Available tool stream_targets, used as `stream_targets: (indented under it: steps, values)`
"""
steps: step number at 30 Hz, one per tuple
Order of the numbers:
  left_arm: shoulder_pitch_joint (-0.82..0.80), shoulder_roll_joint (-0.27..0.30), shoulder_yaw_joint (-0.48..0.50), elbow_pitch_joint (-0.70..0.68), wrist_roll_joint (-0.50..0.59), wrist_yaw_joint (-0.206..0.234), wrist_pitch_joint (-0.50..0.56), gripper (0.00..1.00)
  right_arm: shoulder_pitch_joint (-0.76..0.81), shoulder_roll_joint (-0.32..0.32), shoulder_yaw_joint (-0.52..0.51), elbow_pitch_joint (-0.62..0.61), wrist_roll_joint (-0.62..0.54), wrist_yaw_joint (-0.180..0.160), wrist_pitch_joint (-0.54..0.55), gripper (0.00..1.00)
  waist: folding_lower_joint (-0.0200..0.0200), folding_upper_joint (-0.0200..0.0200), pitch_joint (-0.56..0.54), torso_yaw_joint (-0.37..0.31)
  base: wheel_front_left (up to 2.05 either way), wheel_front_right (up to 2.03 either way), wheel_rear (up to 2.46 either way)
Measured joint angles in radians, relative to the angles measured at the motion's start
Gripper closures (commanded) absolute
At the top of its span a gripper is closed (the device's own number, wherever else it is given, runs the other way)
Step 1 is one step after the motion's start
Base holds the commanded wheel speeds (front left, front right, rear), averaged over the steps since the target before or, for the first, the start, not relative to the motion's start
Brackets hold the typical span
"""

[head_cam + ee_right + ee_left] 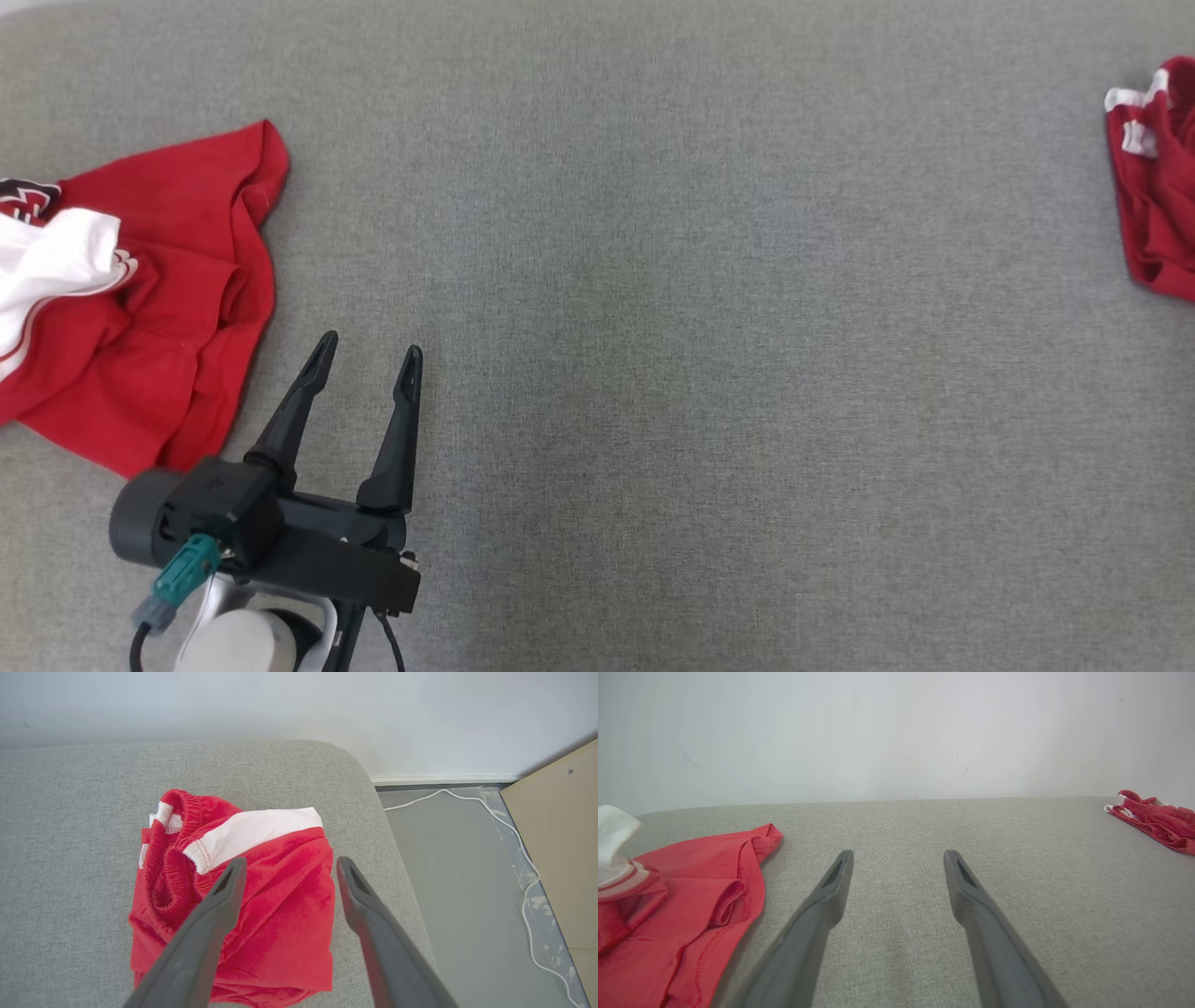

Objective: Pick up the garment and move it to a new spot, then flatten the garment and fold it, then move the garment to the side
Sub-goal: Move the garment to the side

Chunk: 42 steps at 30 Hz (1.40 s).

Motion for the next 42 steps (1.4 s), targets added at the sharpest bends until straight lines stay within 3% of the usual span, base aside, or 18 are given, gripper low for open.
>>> stream_targets:
  steps: [6, 12, 20, 29, 32, 42]
  values:
    - [-0.001, -0.031, 0.002, 0.04, -0.013, 0.0, -0.01, 0.0, 0.019, 0.072, -0.044, -0.002, 0.058, 0.037, -0.093, 0.0, 0.0, 0.0, -0.037, -0.004, 0.0, 0.0, 0.0]
    - [0.003, -0.044, 0.021, 0.096, -0.034, 0.0, -0.027, 0.0, 0.182, 0.187, -0.096, -0.049, 0.136, 0.057, -0.267, 0.0, -0.0001, 0.0, -0.11, -0.009, 0.0, 0.0, 0.0]
    - [0.06, -0.042, 0.043, 0.132, -0.045, 0.0, -0.036, 0.0, 0.317, 0.252, -0.123, -0.135, 0.17, 0.078, -0.432, 0.0, -0.0002, -0.0001, -0.191, -0.021, 0.0, 0.0, 0.0]
    - [0.129, -0.037, 0.056, 0.162, -0.07, 0.001, -0.043, 0.0, 0.52, 0.304, -0.1, -0.281, 0.142, 0.076, -0.607, 0.0, -0.0003, -0.0002, -0.291, -0.03, 0.0, 0.0, 0.0]
    - [0.155, -0.03, 0.067, 0.163, -0.071, 0.001, -0.044, 0.0, 0.563, 0.306, -0.082, -0.341, 0.102, 0.053, -0.657, 0.0, -0.0003, -0.0002, -0.323, -0.032, 0.0, 0.0, 0.0]
    - [0.225, -0.022, 0.084, 0.161, -0.071, 0.001, -0.044, 0.0, 0.804, 0.295, -0.077, -0.534, 0.024, -0.078, -0.677, 0.0, -0.0002, -0.0002, -0.41, -0.038, 0.0, 0.0, 0.0]
